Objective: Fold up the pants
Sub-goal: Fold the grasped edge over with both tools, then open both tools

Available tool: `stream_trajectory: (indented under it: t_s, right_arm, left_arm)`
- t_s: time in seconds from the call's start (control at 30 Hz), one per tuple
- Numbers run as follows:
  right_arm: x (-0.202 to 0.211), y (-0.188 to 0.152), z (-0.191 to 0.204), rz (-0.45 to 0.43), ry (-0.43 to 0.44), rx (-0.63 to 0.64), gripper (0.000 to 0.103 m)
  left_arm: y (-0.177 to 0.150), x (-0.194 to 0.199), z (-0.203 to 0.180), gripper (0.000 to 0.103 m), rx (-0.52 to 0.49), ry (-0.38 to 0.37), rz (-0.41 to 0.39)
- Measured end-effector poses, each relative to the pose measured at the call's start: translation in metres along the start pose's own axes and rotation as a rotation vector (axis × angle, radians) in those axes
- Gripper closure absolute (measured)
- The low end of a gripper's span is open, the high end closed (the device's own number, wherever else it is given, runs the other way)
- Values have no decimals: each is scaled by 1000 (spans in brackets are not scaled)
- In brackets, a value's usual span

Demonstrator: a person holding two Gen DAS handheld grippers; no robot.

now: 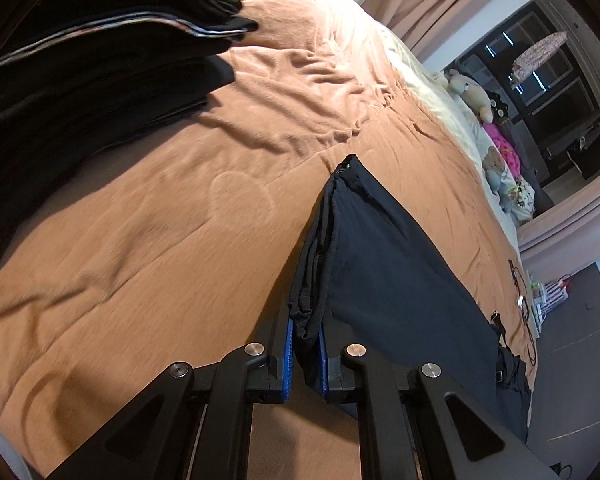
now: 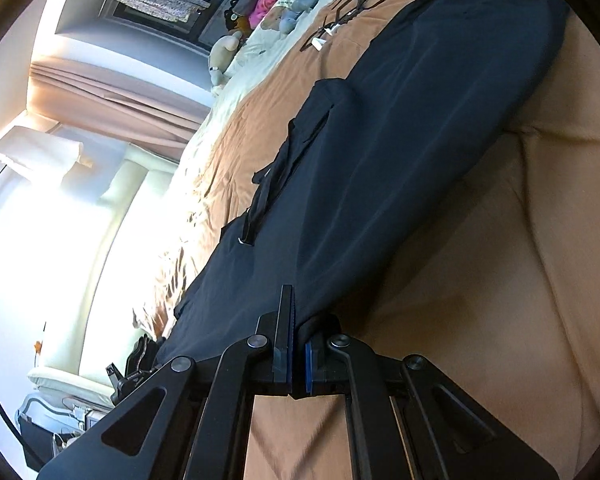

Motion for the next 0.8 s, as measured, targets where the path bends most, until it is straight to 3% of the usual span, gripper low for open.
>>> stream_trajectory:
  t_s: [0.47, 0.8]
  right_arm:
    - [34, -33, 2, -1, 16, 35, 103]
    - [33, -48, -3, 7, 17, 19, 103]
  left_arm:
    - [-31, 42, 43, 93, 34, -2, -13]
    - [-33, 53, 65, 93, 40, 3, -18]
Point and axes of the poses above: each gripper's, at about its wrist camera, not at the fingertips, and x roughly against the way its jaws point, z to its left, y to its top, the point moved 4 cm from there along -x, roughly the way its jaws point
